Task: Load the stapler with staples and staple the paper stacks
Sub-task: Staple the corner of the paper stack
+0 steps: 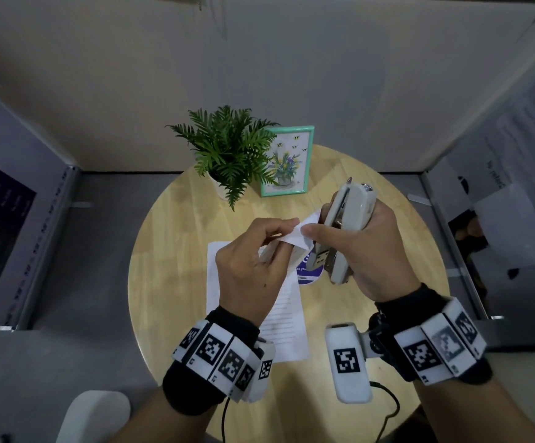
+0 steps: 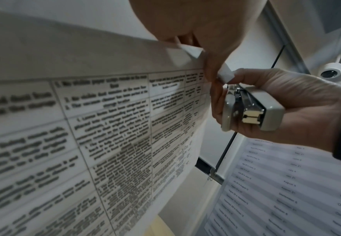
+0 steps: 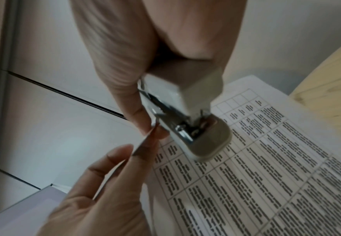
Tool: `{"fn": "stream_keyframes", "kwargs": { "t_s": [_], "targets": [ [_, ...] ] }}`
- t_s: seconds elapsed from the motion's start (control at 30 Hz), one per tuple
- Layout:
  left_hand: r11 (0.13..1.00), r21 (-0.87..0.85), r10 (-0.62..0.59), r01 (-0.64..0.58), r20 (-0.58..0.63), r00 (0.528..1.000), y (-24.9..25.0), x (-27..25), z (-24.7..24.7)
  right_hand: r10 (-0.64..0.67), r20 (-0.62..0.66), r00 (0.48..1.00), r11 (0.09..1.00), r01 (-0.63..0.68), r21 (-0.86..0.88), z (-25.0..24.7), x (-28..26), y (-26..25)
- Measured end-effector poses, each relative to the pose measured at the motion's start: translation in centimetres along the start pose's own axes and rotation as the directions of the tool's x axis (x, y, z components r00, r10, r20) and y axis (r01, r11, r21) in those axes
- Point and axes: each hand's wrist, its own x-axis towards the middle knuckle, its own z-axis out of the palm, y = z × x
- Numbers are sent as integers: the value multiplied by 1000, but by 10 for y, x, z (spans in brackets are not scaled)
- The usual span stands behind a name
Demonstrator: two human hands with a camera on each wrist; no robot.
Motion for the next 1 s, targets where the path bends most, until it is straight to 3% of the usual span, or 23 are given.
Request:
{"fn": "stream_keyframes", "kwargs": {
  "t_s": [0.27, 0.53, 0.67, 0.77, 0.87, 1.0],
  "targets": [
    [999, -31, -39, 39, 13, 999, 1, -1, 0, 5, 4, 1000, 1000, -5, 21, -1, 0, 5],
    [994, -55, -97, 99, 29, 995, -1, -4, 2, 117, -57, 992, 991, -113, 69, 3, 6, 14],
    [954, -105, -282, 279, -7, 960, -2, -1, 1, 129, 17, 991, 985, -130, 112, 0, 12, 15],
    [891, -211, -411, 401, -4, 912, -6, 4, -2, 236, -9, 972, 962, -233, 139, -8, 23, 24],
    [868, -225, -451, 443, 16, 892, -16, 7, -8, 343, -132, 930, 937, -348, -13, -18, 44, 55],
    [843, -173, -514, 509, 16, 858, -41, 9, -19, 363, -188, 913, 865, -405, -297, -22, 66, 105]
  ]
}}
